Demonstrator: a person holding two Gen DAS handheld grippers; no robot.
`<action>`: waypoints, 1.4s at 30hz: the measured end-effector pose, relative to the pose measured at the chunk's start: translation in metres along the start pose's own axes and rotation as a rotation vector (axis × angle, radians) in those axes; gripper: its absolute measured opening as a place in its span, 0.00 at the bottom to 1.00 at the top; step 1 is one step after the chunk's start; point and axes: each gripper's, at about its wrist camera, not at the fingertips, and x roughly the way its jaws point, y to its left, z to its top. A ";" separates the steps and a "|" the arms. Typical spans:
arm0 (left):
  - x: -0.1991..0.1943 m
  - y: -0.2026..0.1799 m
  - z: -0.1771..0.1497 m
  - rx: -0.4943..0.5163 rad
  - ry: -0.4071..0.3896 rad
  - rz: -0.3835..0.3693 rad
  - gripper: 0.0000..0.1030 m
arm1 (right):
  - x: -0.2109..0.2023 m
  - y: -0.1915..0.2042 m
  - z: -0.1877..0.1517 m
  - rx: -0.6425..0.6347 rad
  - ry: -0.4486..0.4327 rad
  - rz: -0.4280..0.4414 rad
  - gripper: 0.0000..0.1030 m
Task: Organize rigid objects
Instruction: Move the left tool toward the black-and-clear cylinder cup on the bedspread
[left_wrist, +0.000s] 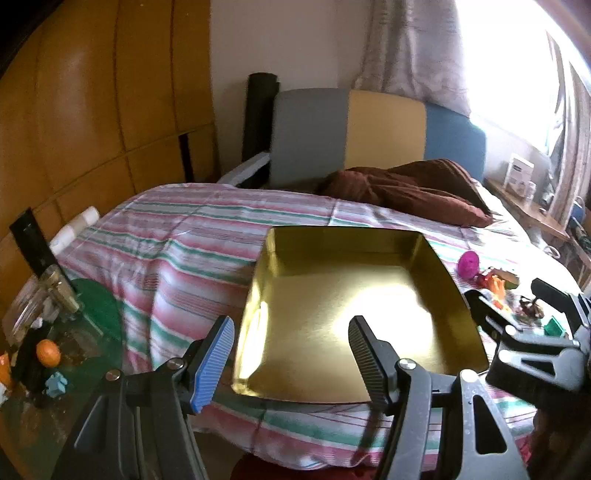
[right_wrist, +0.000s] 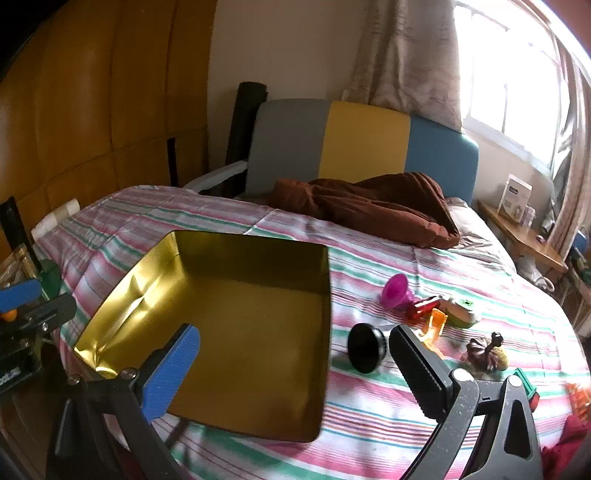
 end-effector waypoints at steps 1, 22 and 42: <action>0.000 -0.003 0.001 0.006 0.000 -0.003 0.63 | 0.000 -0.005 0.001 0.008 0.002 -0.003 1.00; 0.014 -0.074 0.017 0.189 0.016 -0.198 0.71 | 0.017 -0.194 0.011 0.208 0.034 -0.240 1.00; 0.085 -0.243 0.044 0.717 0.199 -0.508 0.71 | 0.025 -0.297 -0.026 0.576 0.050 -0.224 1.00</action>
